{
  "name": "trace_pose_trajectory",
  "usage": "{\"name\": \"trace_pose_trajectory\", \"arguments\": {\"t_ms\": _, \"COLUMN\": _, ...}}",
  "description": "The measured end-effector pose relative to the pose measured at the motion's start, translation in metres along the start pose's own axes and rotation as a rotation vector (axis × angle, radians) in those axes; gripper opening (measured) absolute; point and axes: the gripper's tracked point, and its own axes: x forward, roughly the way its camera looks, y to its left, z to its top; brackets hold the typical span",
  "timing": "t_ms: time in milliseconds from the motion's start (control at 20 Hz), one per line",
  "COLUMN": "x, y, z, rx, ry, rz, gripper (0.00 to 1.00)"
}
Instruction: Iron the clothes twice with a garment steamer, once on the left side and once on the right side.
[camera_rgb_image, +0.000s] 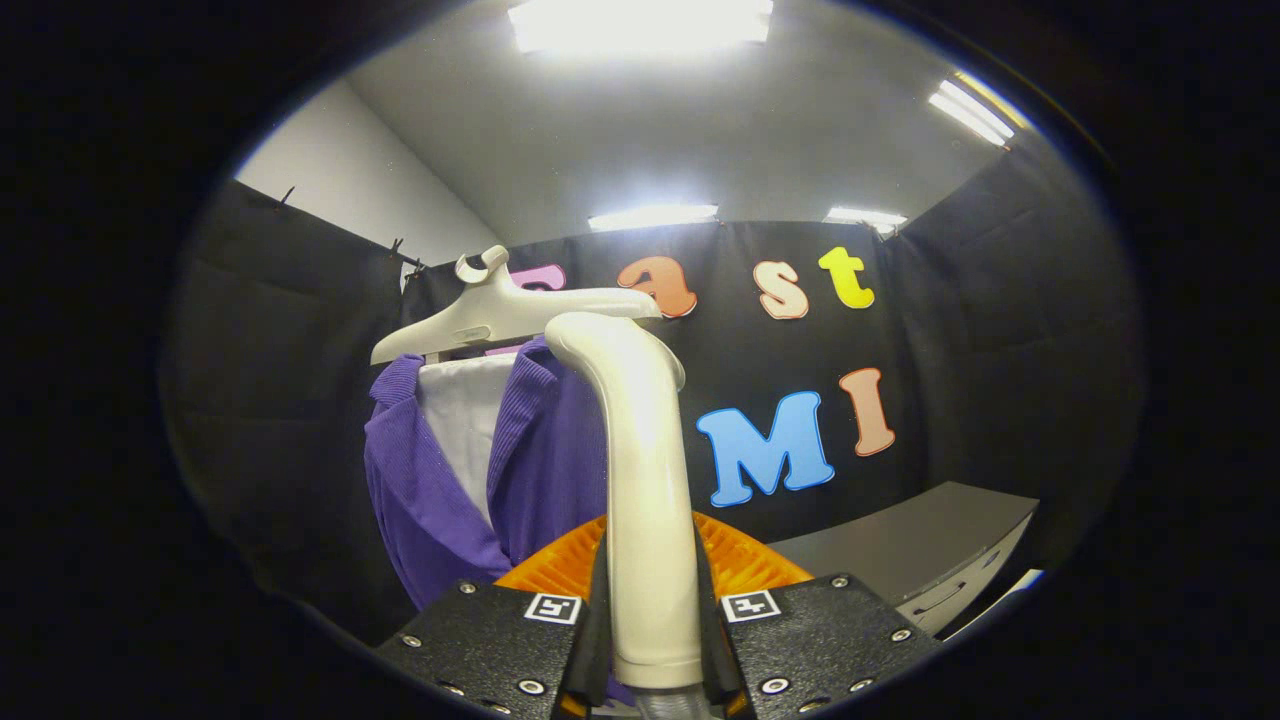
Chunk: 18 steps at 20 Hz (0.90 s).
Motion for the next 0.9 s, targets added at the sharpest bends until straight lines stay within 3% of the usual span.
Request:
{"name": "trace_pose_trajectory", "arguments": {"t_ms": 600, "x": 0.017, "y": 0.013, "z": -0.050, "rx": -0.133, "ry": 0.042, "rz": -0.027, "gripper": 0.36}}
{"name": "trace_pose_trajectory", "arguments": {"t_ms": 900, "x": 0.000, "y": 0.016, "z": -0.077, "rx": -0.196, "ry": 0.082, "rz": -0.017, "gripper": 0.37}}
